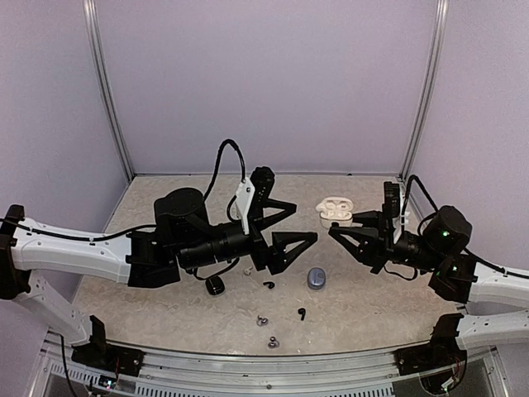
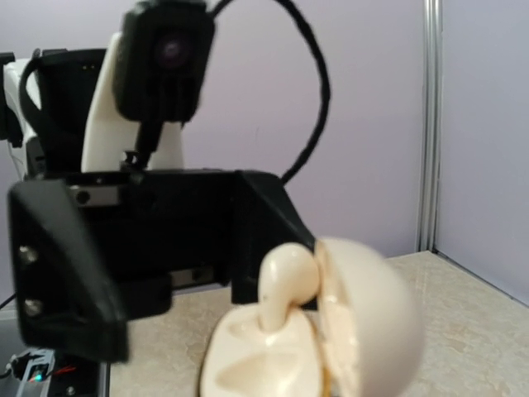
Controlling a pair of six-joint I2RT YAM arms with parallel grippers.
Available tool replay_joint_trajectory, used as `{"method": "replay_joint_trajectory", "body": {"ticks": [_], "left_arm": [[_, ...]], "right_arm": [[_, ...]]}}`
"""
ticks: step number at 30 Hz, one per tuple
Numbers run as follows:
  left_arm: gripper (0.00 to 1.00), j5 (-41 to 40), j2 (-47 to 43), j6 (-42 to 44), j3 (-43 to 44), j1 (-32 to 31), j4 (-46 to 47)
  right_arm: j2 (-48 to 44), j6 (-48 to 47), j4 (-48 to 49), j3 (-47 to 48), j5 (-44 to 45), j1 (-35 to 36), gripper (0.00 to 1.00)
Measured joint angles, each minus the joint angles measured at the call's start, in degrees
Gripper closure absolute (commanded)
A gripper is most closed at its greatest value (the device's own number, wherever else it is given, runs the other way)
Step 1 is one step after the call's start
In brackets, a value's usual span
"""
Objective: Insert the wireless bluetooth earbuds into the charging case
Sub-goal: Insert the left earbud into the left side groove of the charging case, then adjust the left earbud in the left side groove of the charging case.
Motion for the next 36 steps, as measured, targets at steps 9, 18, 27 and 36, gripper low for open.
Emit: {"method": "replay_joint_trajectory", "body": {"ticks": [9, 18, 27, 36], "left_arm": [[0.01, -1.7, -8.5, 2.8, -7.6, -0.1, 1.5], [0.08, -3.3, -8.9, 3.5, -5.6, 0.3, -2.1], [0.12, -3.3, -7.3, 3.6, -3.5, 0.6, -3.7], [0.13, -3.3, -6.5, 3.8, -2.3, 0.6, -3.9]], "right_arm": [[-0.1, -1.0, -1.9, 0.3, -5.2, 0.0, 0.99], [0.2, -1.0, -3.5, 1.8, -10.5, 0.0, 1.0], [2.6, 0.3, -3.5, 2.2, -15.4, 0.0, 1.0], [2.8, 0.5, -3.2, 2.3, -16.5, 0.0, 1.0]]}}
